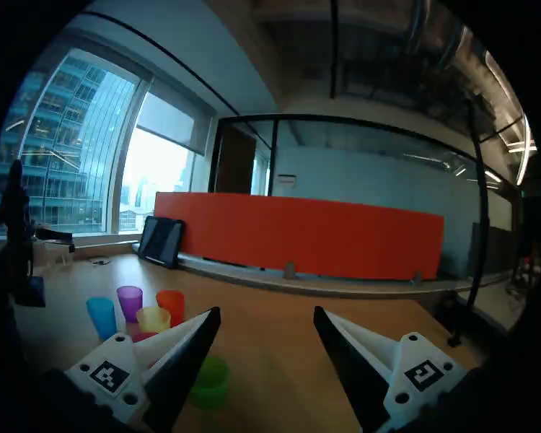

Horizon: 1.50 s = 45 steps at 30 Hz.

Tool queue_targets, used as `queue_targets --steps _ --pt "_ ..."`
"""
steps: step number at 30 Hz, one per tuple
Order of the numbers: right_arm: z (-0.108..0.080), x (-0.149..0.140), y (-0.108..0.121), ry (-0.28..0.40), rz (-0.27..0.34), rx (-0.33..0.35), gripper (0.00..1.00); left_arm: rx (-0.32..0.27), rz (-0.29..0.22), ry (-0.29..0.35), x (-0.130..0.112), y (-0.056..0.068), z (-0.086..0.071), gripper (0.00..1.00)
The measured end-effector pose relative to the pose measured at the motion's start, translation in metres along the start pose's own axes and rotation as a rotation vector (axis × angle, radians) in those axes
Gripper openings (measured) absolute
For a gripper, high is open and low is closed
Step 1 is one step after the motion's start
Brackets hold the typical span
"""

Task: Pour water

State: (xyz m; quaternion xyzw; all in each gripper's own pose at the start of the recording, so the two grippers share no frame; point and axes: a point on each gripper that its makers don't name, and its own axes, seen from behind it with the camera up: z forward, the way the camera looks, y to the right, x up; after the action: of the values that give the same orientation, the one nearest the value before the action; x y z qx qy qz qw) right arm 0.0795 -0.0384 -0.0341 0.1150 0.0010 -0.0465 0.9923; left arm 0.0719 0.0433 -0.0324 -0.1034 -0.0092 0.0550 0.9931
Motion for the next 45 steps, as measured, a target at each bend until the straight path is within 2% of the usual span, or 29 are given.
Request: queue_targets --steps 5,9,15,21,31,45 --pt "0.002 0.018 0.014 0.074 0.015 -0.086 1.00 0.041 0.021 0.042 0.011 -0.005 -0.003 0.95" --pt "0.001 0.027 0.022 0.119 0.030 -0.138 1.00 0.071 0.019 0.073 0.018 -0.008 -0.006 0.96" --pt "-0.002 0.026 0.029 0.135 0.048 -0.185 1.00 0.085 0.003 0.097 0.021 -0.008 -0.007 0.96" --pt "-0.005 0.020 0.039 0.141 0.044 -0.235 1.00 0.114 -0.010 0.095 0.012 -0.013 -0.005 0.96" --pt "-0.007 0.007 0.036 0.113 0.050 -0.245 1.00 0.145 -0.015 0.086 -0.002 -0.022 0.002 0.95" --pt "-0.007 -0.010 0.029 0.064 0.082 -0.240 1.00 0.170 -0.009 0.094 -0.017 -0.019 0.008 0.95"
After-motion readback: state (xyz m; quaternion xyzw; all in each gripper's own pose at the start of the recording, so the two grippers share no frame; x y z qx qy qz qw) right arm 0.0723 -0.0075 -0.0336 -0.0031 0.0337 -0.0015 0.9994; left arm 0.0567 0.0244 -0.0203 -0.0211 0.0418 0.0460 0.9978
